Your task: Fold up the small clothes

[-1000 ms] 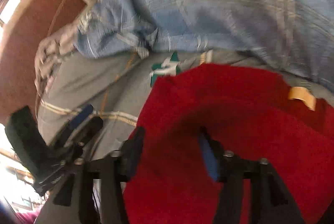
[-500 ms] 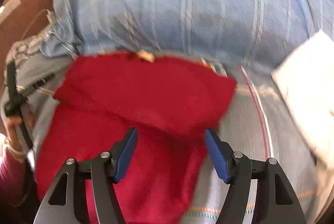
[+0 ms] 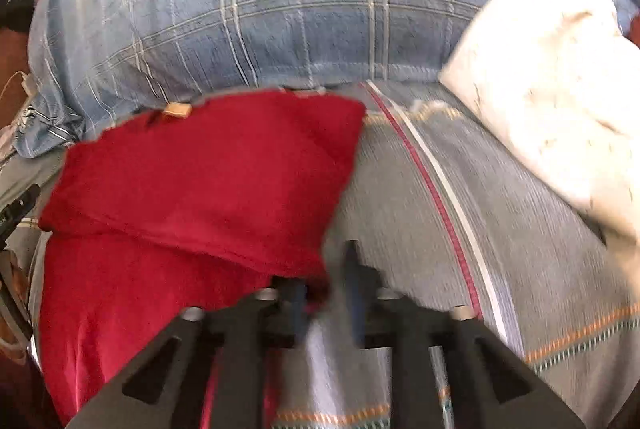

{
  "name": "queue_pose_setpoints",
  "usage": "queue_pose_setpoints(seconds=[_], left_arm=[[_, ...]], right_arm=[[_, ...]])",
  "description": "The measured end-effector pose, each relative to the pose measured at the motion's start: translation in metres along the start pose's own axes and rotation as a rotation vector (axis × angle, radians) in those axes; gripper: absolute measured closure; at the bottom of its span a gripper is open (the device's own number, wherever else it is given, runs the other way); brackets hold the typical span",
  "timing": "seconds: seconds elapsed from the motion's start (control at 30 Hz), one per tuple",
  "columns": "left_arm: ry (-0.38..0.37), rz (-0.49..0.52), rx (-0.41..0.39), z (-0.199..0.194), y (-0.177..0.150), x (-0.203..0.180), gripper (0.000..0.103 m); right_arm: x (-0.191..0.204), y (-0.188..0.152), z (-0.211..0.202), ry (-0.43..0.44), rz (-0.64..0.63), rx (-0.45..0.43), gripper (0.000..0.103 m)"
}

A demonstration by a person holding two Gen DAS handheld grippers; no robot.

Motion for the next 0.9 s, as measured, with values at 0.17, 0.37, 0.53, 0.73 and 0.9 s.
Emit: queue_pose_setpoints(seconds=[0.17, 0.37, 0.53, 0.73, 0.9], left_arm=[[-0.015, 0.019, -0.007, -0.006, 0.002, -0.009, 0.022], [0.004, 0.053, 0.015, 0.002, 0.008, -0.029, 0.022], [0.032, 0.069, 0.074, 0.03, 0.009, -0.035, 0.022], [0.106, 0.06, 0.168, 0.063, -0.006, -0.025, 0.021], [0.098, 0.041, 0.172, 0.065, -0.007, -0.022, 0.02]], right_arm=[[-0.012, -0.002, -0.045, 0.023, 0.078, -0.088, 0.059], [0.017, 0.025, -0.049, 0.064, 0.029, -0.151, 0.059], [0.045, 0.045, -0.007, 0.067, -0.05, -0.107, 0.065], [0.036, 0.047, 0.038, -0.019, -0.048, -0.095, 0.065], [0.031, 0.046, 0.032, -0.056, -0.065, -0.11, 0.064]])
Point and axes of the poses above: each gripper's, at about its wrist camera, not at the fingertips, and z roughly the way its jaws point, x to its left, y to its top, the point moved 2 cm from there along z, roughly the way its jaws point, and after that the axes turned 1 degree about -z, right-handed, at the moved point
